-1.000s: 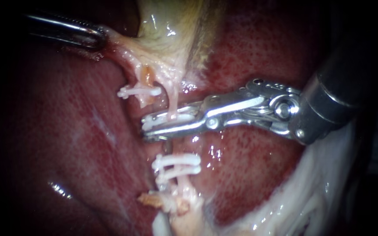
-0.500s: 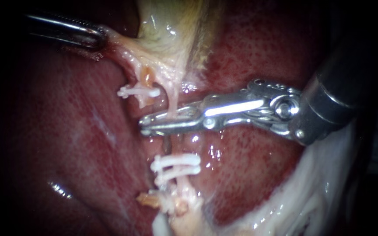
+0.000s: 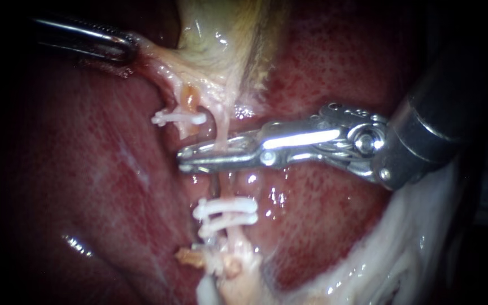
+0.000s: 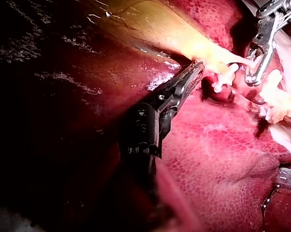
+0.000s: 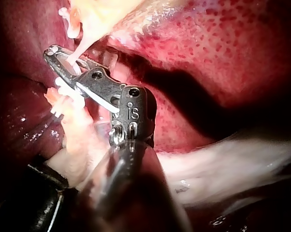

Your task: Clipping third clip right tube

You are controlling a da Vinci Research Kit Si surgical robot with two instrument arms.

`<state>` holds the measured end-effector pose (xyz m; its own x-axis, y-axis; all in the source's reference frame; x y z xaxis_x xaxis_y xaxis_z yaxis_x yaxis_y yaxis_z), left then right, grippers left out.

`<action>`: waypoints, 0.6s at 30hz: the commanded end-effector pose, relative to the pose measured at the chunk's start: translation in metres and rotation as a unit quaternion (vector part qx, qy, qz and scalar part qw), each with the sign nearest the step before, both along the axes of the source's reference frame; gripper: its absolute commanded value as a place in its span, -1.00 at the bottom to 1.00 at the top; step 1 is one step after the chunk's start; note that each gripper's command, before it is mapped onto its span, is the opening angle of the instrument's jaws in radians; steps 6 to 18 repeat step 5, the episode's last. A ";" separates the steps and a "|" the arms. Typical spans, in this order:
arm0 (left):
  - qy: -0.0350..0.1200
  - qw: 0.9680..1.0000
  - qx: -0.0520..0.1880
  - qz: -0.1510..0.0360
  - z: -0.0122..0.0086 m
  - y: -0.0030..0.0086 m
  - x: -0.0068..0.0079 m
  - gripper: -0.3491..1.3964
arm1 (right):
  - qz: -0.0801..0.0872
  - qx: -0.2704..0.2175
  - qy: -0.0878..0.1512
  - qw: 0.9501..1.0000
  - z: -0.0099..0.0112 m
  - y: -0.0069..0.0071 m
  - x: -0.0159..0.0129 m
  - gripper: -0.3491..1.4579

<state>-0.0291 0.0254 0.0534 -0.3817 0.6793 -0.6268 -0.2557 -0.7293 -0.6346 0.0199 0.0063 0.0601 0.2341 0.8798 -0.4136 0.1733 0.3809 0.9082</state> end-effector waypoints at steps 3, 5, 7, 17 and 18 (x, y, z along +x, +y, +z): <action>0.000 1.000 0.000 0.000 0.0000 0.0000 0.0000 -1.00 | 0.000 0.000 0.000 1.000 0.0001 0.0000 0.0000 -1.00; 0.001 1.000 -0.001 -0.001 0.0000 0.0000 0.0000 -1.00 | 0.000 0.000 0.000 1.000 0.0001 -0.0001 -0.0001 -1.00; 0.001 1.000 -0.001 -0.001 0.0000 0.0000 0.0000 -1.00 | 0.000 0.000 0.000 1.000 0.0001 -0.0001 -0.0001 -1.00; 0.001 1.000 -0.001 -0.001 0.0000 0.0000 0.0000 -1.00 | 0.000 0.000 0.000 1.000 0.0001 -0.0001 -0.0001 -1.00; 0.001 1.000 -0.001 -0.001 0.0000 0.0000 0.0000 -1.00 | 0.000 0.000 0.000 1.000 0.0001 -0.0001 -0.0001 -1.00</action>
